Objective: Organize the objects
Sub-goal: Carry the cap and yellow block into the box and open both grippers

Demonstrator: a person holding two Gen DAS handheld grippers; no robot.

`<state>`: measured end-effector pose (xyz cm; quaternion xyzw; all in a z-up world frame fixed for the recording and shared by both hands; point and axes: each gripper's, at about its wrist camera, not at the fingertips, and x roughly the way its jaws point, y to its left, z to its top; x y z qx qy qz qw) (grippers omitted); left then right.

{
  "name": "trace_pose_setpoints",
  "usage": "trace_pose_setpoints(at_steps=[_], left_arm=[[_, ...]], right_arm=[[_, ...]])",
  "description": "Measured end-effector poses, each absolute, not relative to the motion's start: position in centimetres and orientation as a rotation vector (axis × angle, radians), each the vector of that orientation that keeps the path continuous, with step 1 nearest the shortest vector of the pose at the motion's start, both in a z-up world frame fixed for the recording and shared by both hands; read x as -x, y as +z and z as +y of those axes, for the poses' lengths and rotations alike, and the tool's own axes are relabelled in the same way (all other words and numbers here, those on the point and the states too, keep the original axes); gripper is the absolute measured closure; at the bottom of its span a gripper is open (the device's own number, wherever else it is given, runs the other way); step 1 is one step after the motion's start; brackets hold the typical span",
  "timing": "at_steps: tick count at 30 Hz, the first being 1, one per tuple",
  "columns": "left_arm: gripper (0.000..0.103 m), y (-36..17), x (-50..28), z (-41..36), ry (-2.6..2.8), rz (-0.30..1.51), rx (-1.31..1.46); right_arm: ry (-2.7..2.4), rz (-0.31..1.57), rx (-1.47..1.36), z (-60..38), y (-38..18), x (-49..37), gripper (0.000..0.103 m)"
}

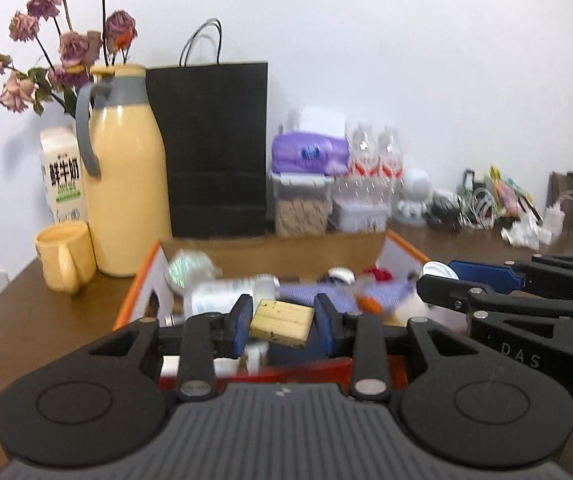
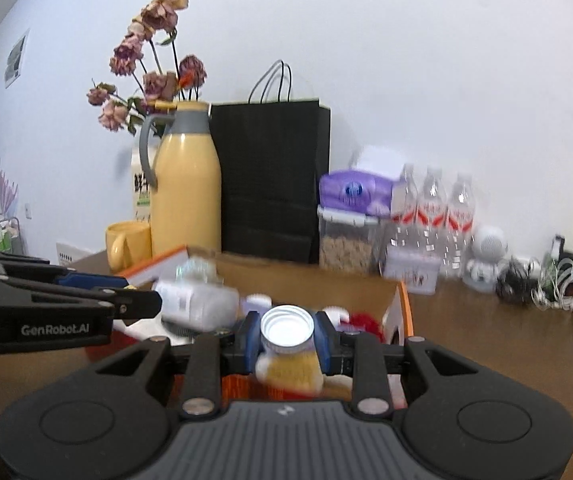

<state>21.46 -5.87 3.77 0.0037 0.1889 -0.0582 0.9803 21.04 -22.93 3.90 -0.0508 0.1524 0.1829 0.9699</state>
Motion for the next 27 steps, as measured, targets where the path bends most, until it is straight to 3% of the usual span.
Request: trace_pose_setpoints(at_steps=[9,21,23,24,25,26,27], left_arm=[[0.069,4.6,-27.4,-5.2,-0.069,0.363,0.027],[0.067,2.2,-30.4,-4.3,-0.038,0.426,0.023],[0.055,2.1,-30.2,-4.3,-0.022,0.41,0.01],[0.039,2.2,-29.9,-4.2,-0.007,0.395,0.002],[0.025,2.2,-29.7,-4.0,0.01,0.378,-0.003],[0.019,2.3,-29.6,-3.9,0.024,0.365,-0.006],[0.007,2.4,-29.5,-3.7,0.036,0.353,-0.006]], right_arm=[[0.338,0.287,0.095,-20.8,5.9,-26.9,0.076],[0.306,0.387,0.07,-21.3,2.8,-30.6,0.076],[0.3,0.401,0.068,-21.4,2.5,-30.7,0.075],[0.295,0.403,0.065,-21.5,2.4,-30.8,0.074],[0.288,0.406,0.06,-21.7,2.3,-30.8,0.063],[0.283,0.407,0.051,-21.9,2.3,-30.8,0.055],[0.278,0.406,0.043,-22.2,2.3,-30.8,0.038]])
